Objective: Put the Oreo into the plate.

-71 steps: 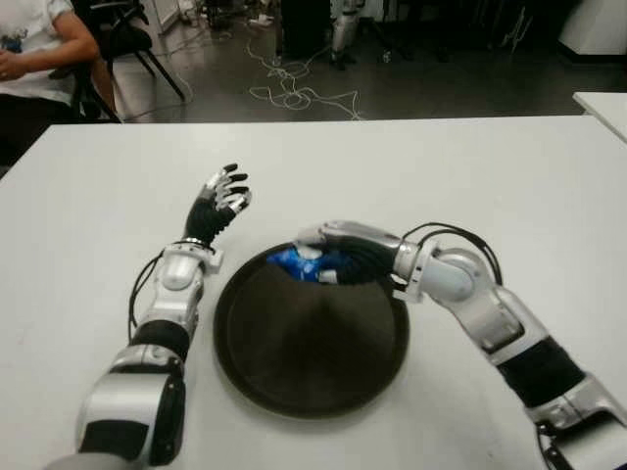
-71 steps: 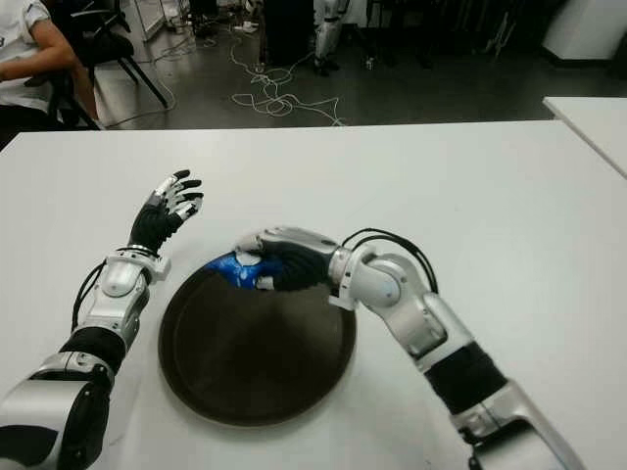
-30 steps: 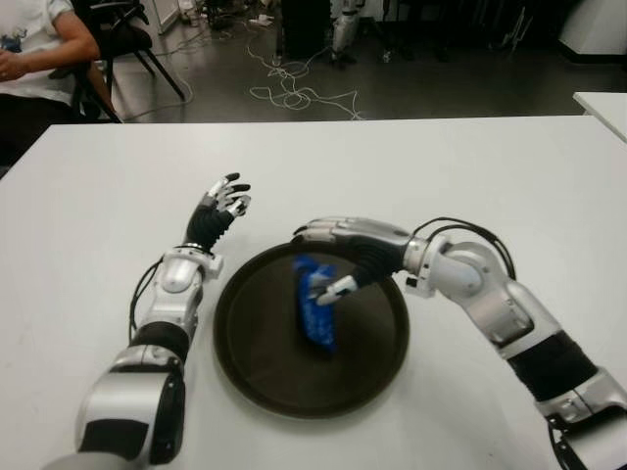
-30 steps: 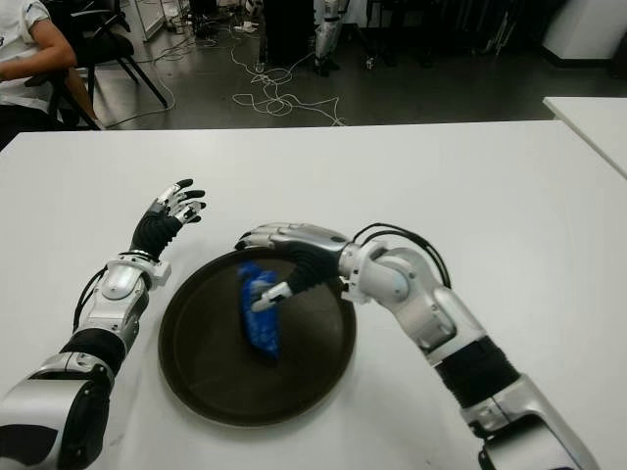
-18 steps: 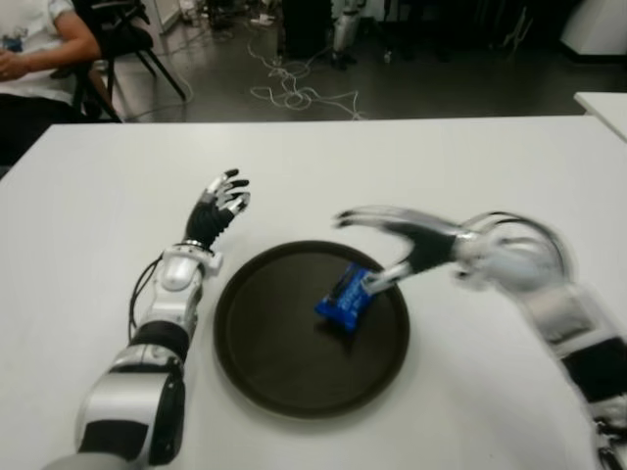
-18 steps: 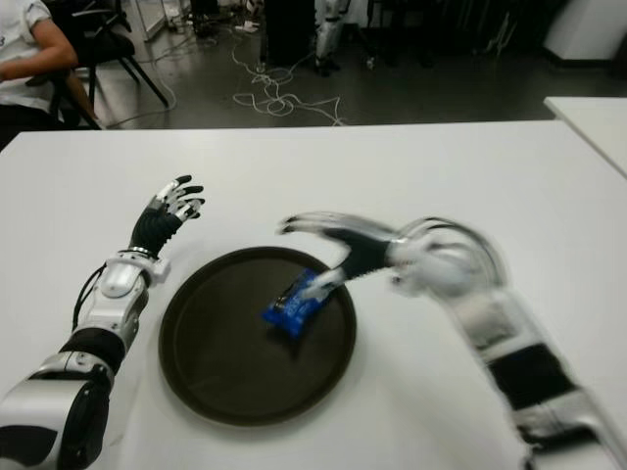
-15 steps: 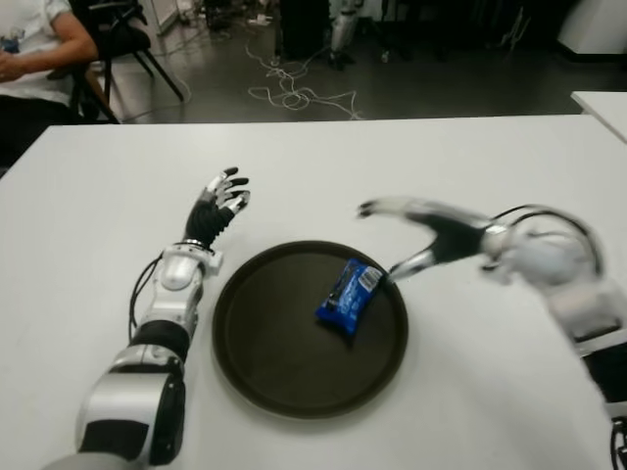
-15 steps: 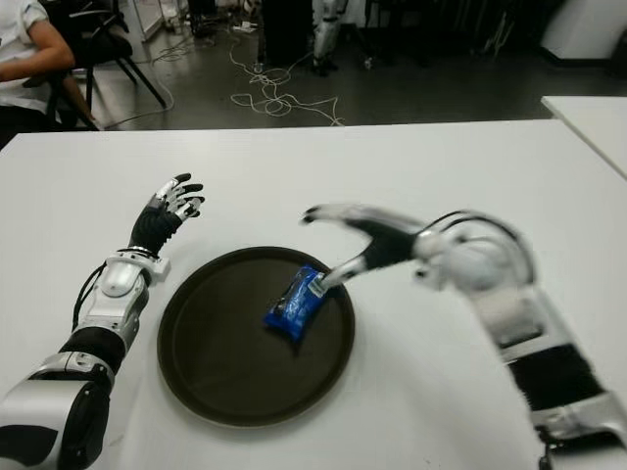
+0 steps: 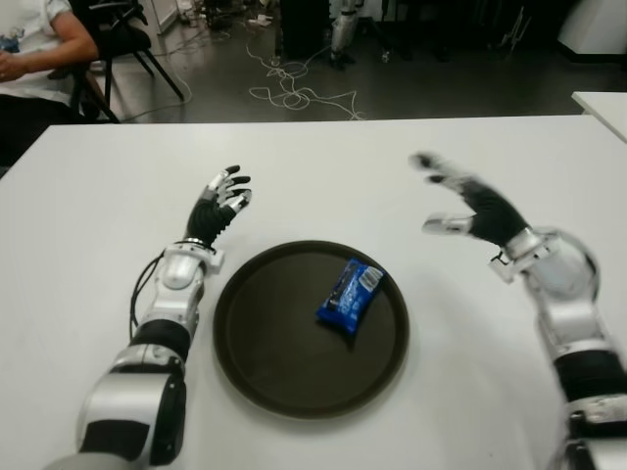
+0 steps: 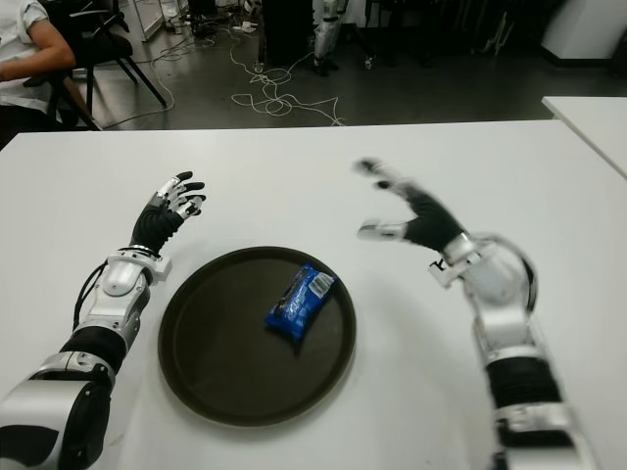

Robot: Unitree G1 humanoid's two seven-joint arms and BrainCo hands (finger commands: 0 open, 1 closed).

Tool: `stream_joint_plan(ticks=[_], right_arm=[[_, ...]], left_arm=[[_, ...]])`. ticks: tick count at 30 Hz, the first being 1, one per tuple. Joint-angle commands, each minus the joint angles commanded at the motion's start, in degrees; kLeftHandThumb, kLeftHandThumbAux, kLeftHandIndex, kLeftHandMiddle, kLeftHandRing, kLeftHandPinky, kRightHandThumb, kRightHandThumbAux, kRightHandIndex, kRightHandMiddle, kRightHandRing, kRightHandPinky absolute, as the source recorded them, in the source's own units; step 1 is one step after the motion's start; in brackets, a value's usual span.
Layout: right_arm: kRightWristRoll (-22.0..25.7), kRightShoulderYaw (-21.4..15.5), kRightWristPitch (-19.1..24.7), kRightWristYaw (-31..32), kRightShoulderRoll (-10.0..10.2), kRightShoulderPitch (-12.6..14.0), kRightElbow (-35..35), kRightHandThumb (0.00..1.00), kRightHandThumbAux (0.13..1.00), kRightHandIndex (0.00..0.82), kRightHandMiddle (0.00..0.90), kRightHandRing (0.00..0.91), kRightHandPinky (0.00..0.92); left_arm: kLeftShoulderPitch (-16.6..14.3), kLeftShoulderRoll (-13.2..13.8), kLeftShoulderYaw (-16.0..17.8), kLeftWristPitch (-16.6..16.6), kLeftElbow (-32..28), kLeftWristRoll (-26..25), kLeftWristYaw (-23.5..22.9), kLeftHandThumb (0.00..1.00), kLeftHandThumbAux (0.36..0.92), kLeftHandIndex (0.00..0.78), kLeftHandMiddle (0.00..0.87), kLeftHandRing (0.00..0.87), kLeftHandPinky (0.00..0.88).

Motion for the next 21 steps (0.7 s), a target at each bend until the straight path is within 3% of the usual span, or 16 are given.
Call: stream_joint_plan(ticks=[3, 7, 9, 13, 21], right_arm=[[-2.6, -1.1, -3.4, -3.9, -0.1, -4.8, 16.9, 0.058, 0.548, 0.019, 0.09, 0.073, 0.052], [-4.6, -0.5, -2.7, -8.2, 0.1, -8.3, 24.0, 0.06, 0.56, 0.029, 0.104, 0.089, 0.067], [-5.0, -0.8, -0.8, -11.1, 0.3, -11.0, 25.7, 0.045, 0.57, 0.038, 0.113, 0.099, 0.072], [-5.3, -1.3, -0.8, -13.7, 0.4, -13.5, 27.5, 0.017, 0.59, 0.052, 0.128, 0.115, 0.085], [-5.3, -2.3, -2.4, -18.5, 2.0, -13.7, 27.0, 0.006, 0.632, 0.086, 0.156, 0.148, 0.128]], left_arm=[[0.0, 0.0, 0.0, -0.1, 0.2, 0.0, 0.0, 0.103, 0.608, 0.11, 0.202, 0.206, 0.228], [0.1, 0.0, 0.1, -0.3, 0.2, -0.2, -0.4, 0.103, 0.615, 0.105, 0.196, 0.2, 0.22], [0.0, 0.0, 0.0, -0.4, 0.1, -0.2, -0.7, 0.106, 0.611, 0.103, 0.195, 0.201, 0.219], [-0.2, 0.1, 0.1, -0.3, 0.3, -0.3, -1.1, 0.115, 0.603, 0.1, 0.196, 0.203, 0.22], [-0.4, 0.3, 0.0, -0.3, 0.8, 0.1, -0.5, 0.107, 0.609, 0.1, 0.197, 0.201, 0.221]])
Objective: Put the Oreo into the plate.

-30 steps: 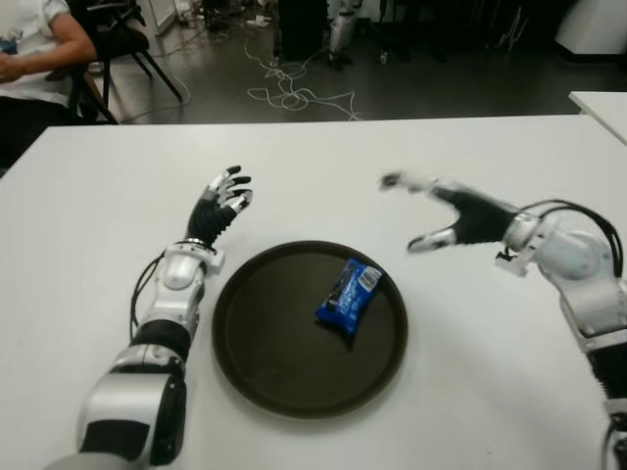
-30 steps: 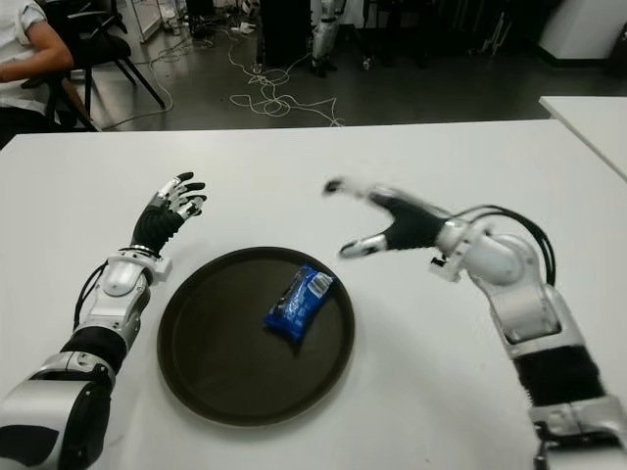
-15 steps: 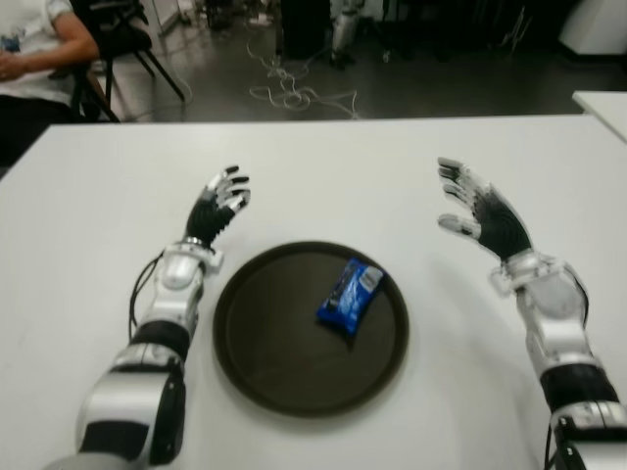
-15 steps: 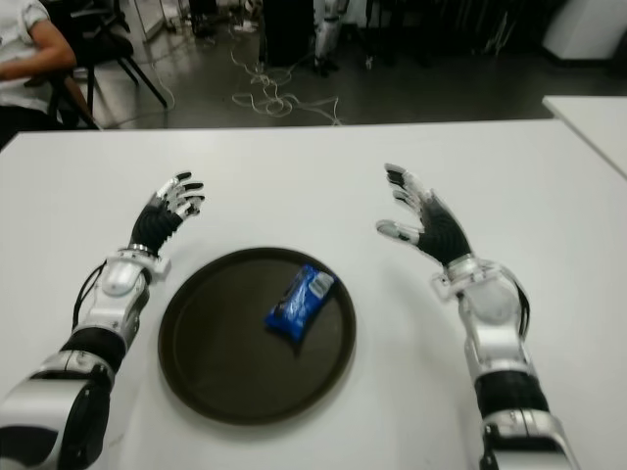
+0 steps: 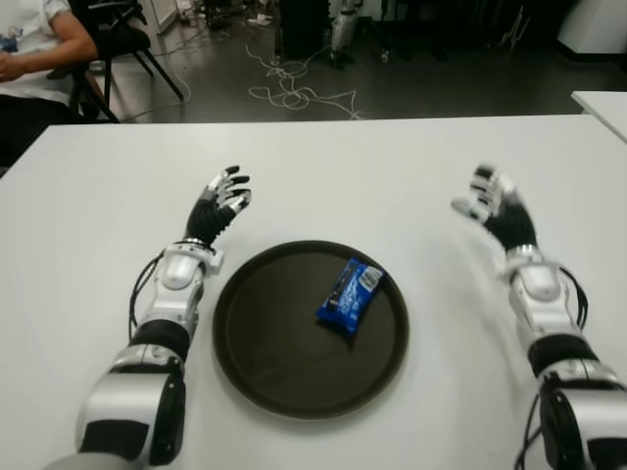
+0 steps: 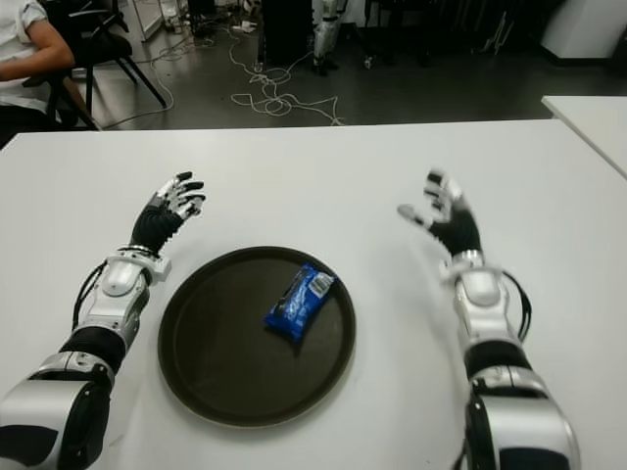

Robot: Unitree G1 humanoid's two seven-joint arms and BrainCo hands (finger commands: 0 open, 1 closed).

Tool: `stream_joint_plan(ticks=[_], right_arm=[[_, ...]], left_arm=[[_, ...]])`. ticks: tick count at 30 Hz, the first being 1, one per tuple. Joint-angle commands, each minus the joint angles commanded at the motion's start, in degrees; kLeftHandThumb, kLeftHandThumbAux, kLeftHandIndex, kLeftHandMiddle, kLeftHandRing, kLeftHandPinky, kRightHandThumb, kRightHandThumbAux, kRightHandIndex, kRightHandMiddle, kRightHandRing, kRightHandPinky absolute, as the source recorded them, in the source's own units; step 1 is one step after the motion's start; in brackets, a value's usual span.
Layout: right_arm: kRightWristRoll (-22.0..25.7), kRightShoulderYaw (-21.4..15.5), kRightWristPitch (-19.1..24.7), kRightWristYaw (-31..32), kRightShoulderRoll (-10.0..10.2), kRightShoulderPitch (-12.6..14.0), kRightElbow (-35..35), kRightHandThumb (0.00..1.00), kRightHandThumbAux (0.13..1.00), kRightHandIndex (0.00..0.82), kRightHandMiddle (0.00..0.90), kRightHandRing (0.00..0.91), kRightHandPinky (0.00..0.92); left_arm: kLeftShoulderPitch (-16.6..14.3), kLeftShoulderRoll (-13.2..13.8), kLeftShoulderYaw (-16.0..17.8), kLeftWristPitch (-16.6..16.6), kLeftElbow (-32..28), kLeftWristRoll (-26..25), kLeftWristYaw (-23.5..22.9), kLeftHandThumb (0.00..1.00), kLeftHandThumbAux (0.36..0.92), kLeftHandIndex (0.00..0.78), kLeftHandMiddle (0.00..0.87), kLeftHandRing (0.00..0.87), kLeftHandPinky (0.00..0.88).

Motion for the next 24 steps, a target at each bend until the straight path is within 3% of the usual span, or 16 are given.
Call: stream_joint_plan(ticks=[6, 12, 24], right_arm=[[-1.3, 0.9, 0.0, -1.0, 0.6, -0.9, -1.0, 0.033, 0.623, 0.095, 0.172, 0.163, 0.16], [-4.3, 2.9, 2.1, -3.9, 2.4, -3.0, -3.3, 0.041, 0.615, 0.103, 0.186, 0.186, 0.209], [-8.8, 5.5, -0.3, -7.7, 4.3, -4.9, 4.8, 0.052, 0.628, 0.105, 0.193, 0.211, 0.245]], left_arm=[[0.0, -0.1, -0.1, 0.1, 0.2, 0.3, 0.4, 0.104, 0.619, 0.105, 0.202, 0.201, 0.218], [-0.1, -0.1, -0.2, 0.0, 0.2, 0.5, 0.7, 0.1, 0.627, 0.115, 0.21, 0.208, 0.228], [0.0, 0.0, -0.3, -0.1, 0.1, 0.6, 0.7, 0.083, 0.62, 0.118, 0.206, 0.21, 0.23]])
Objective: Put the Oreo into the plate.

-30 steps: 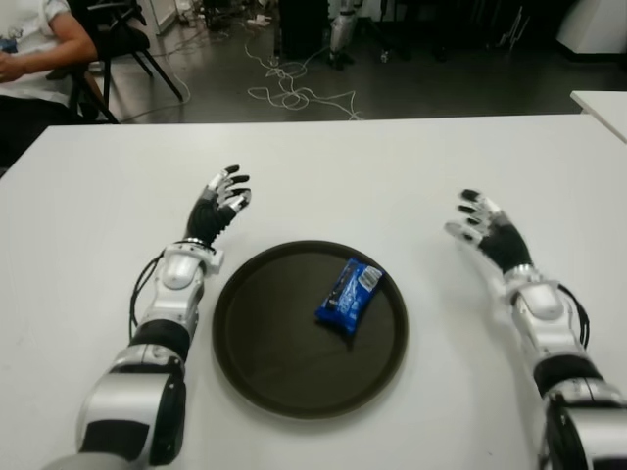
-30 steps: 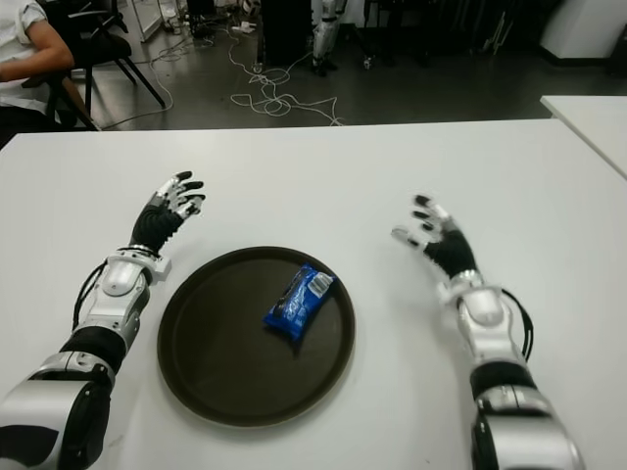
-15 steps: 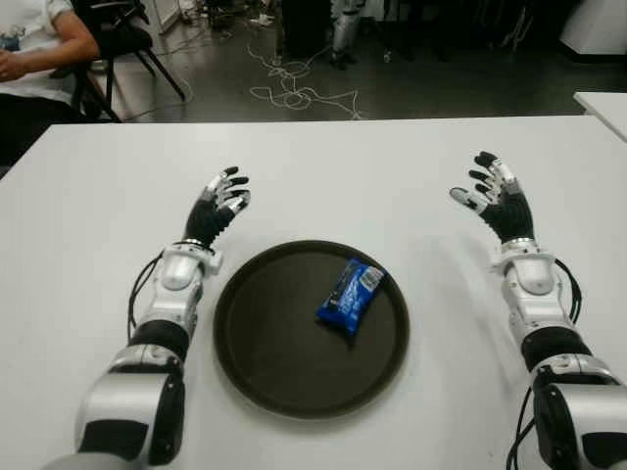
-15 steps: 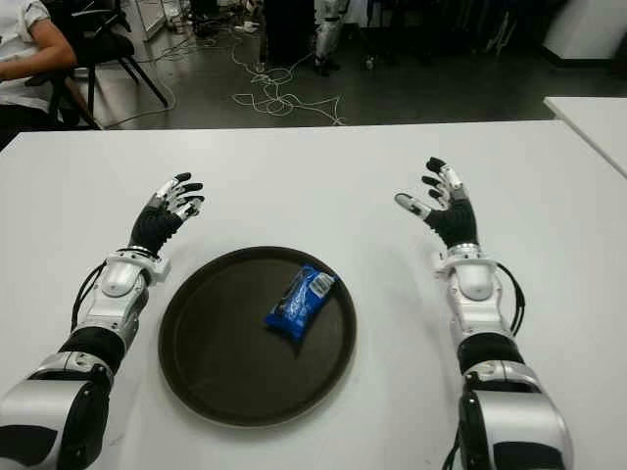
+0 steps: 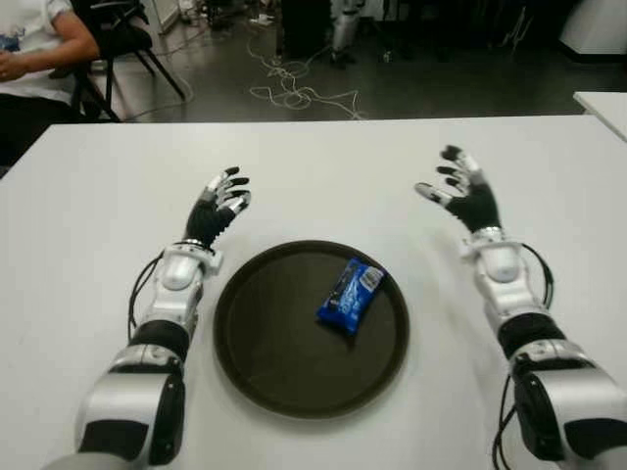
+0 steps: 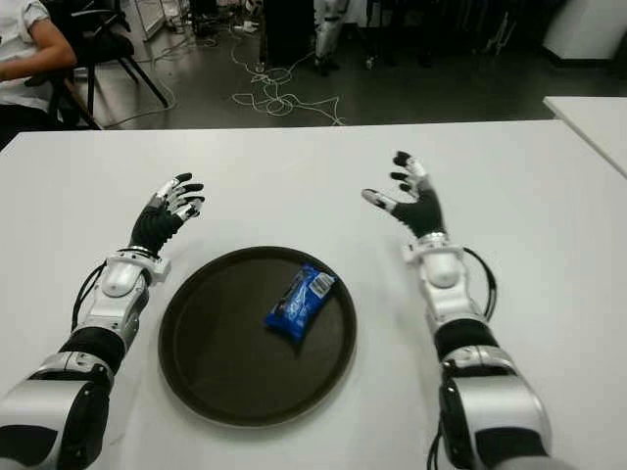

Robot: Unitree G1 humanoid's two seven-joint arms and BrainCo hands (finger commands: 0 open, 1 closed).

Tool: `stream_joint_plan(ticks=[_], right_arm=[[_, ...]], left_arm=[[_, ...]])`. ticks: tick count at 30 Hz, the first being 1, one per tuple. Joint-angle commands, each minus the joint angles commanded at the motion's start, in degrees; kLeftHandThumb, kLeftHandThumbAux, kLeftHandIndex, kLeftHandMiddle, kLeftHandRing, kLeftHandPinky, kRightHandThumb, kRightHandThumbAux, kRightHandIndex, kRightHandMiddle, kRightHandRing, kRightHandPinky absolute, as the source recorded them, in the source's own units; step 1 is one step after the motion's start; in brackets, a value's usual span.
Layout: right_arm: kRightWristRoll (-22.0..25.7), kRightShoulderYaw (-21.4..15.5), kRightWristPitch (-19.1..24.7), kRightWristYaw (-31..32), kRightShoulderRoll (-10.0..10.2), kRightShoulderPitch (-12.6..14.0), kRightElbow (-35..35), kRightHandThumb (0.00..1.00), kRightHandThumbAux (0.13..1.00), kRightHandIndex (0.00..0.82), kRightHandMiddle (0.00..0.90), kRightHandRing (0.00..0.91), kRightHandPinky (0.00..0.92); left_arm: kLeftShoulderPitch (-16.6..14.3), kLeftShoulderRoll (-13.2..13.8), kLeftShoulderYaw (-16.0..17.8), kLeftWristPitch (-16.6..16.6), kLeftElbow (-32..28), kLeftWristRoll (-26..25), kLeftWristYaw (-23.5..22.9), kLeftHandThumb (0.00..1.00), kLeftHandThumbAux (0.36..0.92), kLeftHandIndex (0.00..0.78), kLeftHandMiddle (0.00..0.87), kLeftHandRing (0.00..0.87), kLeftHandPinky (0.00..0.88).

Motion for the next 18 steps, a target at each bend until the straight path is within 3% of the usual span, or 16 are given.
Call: stream_joint_plan(ticks=[11, 18], right_arm=[[-4.2, 2.2, -2.8, -4.3, -1.1, -0.1, 2.7, 0.057, 0.614, 0.106, 0.209, 0.225, 0.249], [-4.8, 2.6, -2.1, -4.7, -1.2, 0.0, 3.4, 0.073, 0.636, 0.098, 0.205, 0.222, 0.254]], left_arm=[[-0.1, 0.0, 0.1, 0.0, 0.3, 0.0, 0.2, 0.106, 0.657, 0.108, 0.197, 0.197, 0.221], [0.1, -0.1, 0.2, -0.8, 0.3, -0.1, 0.3, 0.103, 0.63, 0.111, 0.201, 0.202, 0.219]])
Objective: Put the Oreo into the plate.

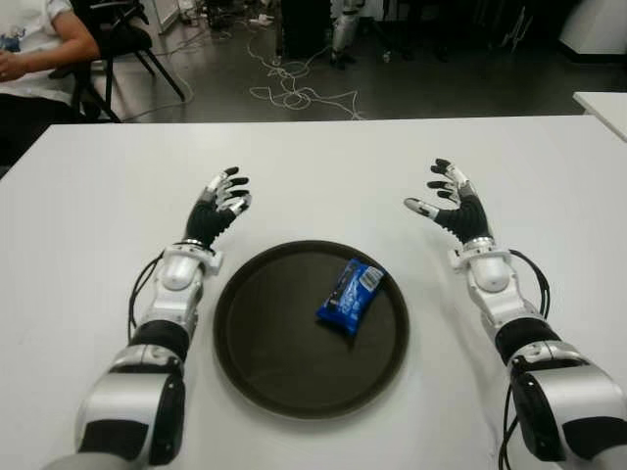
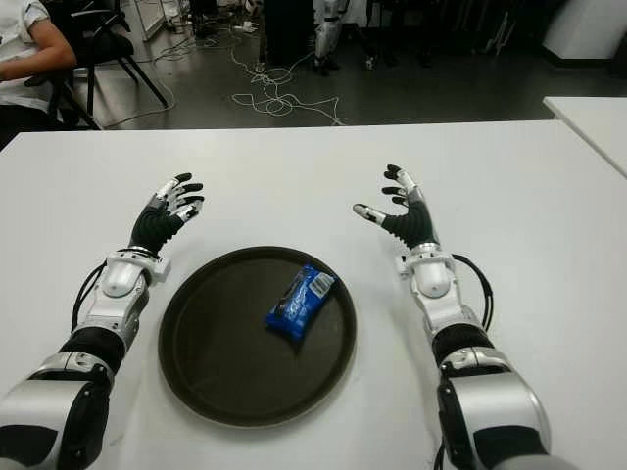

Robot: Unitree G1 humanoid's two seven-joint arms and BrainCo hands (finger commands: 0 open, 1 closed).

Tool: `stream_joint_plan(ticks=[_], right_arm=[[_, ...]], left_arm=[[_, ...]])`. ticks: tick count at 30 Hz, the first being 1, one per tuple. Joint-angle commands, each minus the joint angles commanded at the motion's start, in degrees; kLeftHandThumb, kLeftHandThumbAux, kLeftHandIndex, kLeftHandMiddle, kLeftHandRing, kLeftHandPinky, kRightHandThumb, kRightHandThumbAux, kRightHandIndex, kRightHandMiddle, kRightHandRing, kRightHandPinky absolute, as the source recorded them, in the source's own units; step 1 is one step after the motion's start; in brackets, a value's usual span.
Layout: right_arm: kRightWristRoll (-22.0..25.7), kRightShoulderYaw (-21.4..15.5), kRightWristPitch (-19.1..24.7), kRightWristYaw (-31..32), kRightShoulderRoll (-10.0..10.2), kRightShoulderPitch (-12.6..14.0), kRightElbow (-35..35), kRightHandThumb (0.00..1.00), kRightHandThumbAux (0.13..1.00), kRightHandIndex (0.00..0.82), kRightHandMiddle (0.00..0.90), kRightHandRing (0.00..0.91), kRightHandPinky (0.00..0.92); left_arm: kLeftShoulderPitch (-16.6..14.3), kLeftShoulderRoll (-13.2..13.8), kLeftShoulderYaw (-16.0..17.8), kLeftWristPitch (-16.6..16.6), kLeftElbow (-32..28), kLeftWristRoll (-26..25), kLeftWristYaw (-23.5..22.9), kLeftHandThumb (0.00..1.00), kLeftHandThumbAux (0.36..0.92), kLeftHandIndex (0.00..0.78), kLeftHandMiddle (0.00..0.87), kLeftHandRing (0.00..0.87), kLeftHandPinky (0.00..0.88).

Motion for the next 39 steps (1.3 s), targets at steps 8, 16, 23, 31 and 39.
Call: stream_joint_plan(ticks=[8, 16, 23, 31, 39], right_arm=[[-0.4, 0.7, 0.8, -1.0, -0.1, -0.1, 0.6, 0.06, 0.636, 0.099, 0.209, 0.224, 0.253], [-0.1, 0.5, 0.6, -1.1, -0.1, -0.2, 0.8, 0.053, 0.644, 0.091, 0.196, 0.218, 0.254], [0.5, -0.1, 0.3, -0.3, -0.8, -0.4, 1.2, 0.051, 0.62, 0.106, 0.213, 0.233, 0.267], [1.6, -1.0, 0.7, 0.0, -1.0, -0.6, 1.4, 0.028, 0.609, 0.105, 0.211, 0.228, 0.262], [2.7, -2.3, 0.9, 1.5, -1.1, -0.9, 1.6, 0.003, 0.618, 0.118, 0.214, 0.236, 0.277]], left_arm=[[0.0, 0.0, 0.1, 0.0, 0.0, -0.2, -0.3, 0.097, 0.635, 0.102, 0.189, 0.192, 0.207], [-0.1, 0.1, 0.1, 0.2, 0.2, -0.1, -0.2, 0.099, 0.655, 0.104, 0.194, 0.195, 0.216], [-0.2, 0.3, 0.1, 0.0, 0.4, 0.0, -0.1, 0.093, 0.651, 0.112, 0.201, 0.2, 0.218], [-0.2, 0.3, 0.1, 0.1, 0.7, 0.0, 0.0, 0.081, 0.643, 0.105, 0.193, 0.198, 0.216], [-0.4, 0.4, 0.1, 0.1, 1.1, 0.0, -0.4, 0.082, 0.633, 0.11, 0.199, 0.202, 0.223]])
